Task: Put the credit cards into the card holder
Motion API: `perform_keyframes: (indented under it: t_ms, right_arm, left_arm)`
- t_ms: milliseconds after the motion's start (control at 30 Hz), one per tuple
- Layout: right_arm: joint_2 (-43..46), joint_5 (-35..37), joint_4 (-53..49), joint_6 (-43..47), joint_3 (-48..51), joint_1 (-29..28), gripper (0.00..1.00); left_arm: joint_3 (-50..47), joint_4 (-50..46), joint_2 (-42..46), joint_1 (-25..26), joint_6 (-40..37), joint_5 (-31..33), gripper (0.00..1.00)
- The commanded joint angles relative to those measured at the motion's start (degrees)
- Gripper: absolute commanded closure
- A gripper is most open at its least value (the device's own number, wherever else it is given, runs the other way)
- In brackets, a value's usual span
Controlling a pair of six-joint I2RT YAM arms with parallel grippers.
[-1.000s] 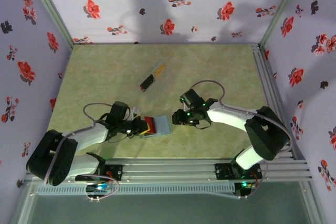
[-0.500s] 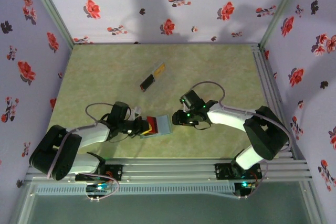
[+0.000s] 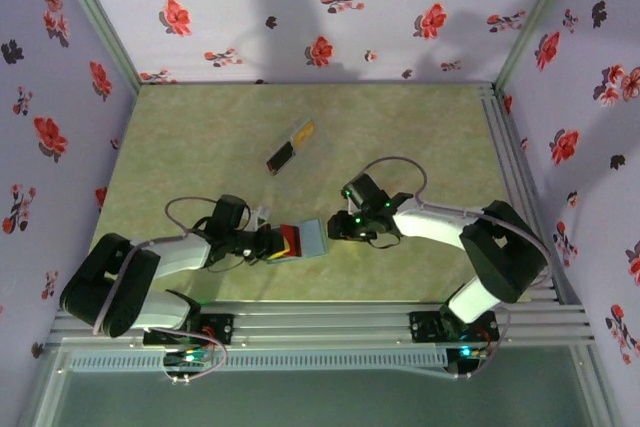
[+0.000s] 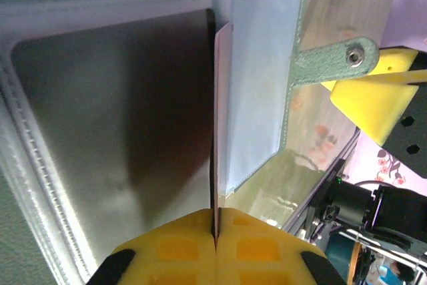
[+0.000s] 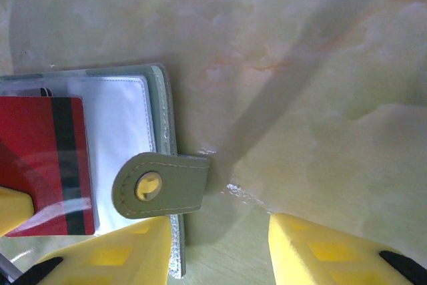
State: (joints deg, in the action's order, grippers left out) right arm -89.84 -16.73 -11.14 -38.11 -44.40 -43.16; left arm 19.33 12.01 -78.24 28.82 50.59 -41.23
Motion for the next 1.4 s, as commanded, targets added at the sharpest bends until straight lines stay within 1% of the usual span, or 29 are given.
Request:
perform_keyframes:
  t_ms: [0,100,333,533,633,767,900,1033,1233,1300,1367]
  right_arm:
    - [-1.74,-0.96,1.58,-1.33,0.33,-0.49,0.58]
    - [-2.13,-1.29,1.76,-1.07,-0.14,-0.79,0.59]
    - [-2.27,-1.48,1.38,-1.05,-0.56,-0.85,0.59]
    - [-2.12,-1.57,1.30,-1.20,-0.36,-0.92,0.59]
    - [-1.93,-1.03,1.04,-0.83,-0.37,-0.90,0.59]
    - [-2.27,-1.79,1.36,-0.96,-0.58,-1.03,0.59]
    - [-2.53,-1.55,1.40,-1.04,-0.60,-1.01,0.59]
    - [-2.51,-1.84,1.82,-1.12,-0.53,-1.24,0.59]
    - [-2.29,-1.73,1.91,-0.86,-0.73,-1.80,0.59]
    - [-2.18,-1.61,1.73,-0.23,-1.01,-2.02,0.56]
    - [-2.10,-1.89,1.62,0.20,-1.50,-2.41,0.49]
  left_arm:
    - [0.18,-0.31,-1.79,-0.46,-1.58,-1.78,1.00]
    - [0.05,1.32,-2.48,-0.44,-1.35,-1.83,1.00]
    - [0.88,1.16,-3.33,-0.52,-1.45,-0.87,1.00]
    - [0.81,-1.24,-1.14,-1.26,-0.71,1.69,1.00]
    - [0.96,-5.67,0.98,-2.43,-2.30,4.44,1.00]
    - [0.40,-5.36,2.06,-2.85,-2.02,4.13,1.00]
    - [0.93,-5.14,-0.78,-2.85,-1.59,2.44,1.00]
    - [0.01,-2.30,-1.56,-2.80,0.42,2.28,1.00]
    - [0.62,-3.76,-0.24,-2.78,0.77,2.70,1.00]
    - [1.22,-5.60,0.80,-2.85,0.20,3.42,1.00]
    - [1.99,-7.71,1.67,-2.89,-0.73,3.94,1.00]
